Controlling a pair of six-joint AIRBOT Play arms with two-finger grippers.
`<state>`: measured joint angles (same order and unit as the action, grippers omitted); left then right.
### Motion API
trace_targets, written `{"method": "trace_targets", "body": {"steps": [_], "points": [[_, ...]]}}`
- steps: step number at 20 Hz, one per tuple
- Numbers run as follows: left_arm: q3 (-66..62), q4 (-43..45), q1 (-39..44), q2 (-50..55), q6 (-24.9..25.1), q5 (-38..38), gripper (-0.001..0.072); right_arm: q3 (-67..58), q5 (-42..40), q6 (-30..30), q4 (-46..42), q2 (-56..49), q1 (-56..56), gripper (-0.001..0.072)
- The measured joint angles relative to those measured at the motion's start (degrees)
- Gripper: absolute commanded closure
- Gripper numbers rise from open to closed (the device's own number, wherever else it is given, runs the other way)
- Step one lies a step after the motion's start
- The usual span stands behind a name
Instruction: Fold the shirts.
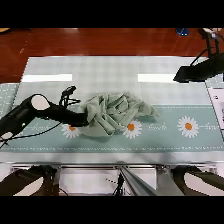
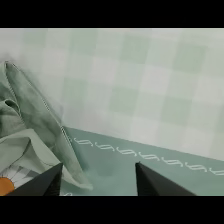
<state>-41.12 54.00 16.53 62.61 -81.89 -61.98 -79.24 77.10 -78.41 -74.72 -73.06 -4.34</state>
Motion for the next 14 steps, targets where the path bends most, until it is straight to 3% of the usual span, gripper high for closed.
{"method": "trace_targets", "body": {"steps": [2, 4, 14], "points": [[-1.0, 0.0, 0.0, -3.3, 0.4, -1.5, 0.0676, 2.0, 0.5, 0.1, 2.3, -1.7, -0.7, 0.0155], [-1.9, 0.0, -0.1, -6.4, 0.6, -2.5, 0.0677, 4.2, 0.6, 0.4, 4.4, -3.4, -0.9, 0.0101], [-3.1, 0.0, -0.1, -11.5, 0.9, -3.3, 0.0677, 14.6, -3.4, 3.5, 13.2, -10.5, 1.3, 0.0104]]}}
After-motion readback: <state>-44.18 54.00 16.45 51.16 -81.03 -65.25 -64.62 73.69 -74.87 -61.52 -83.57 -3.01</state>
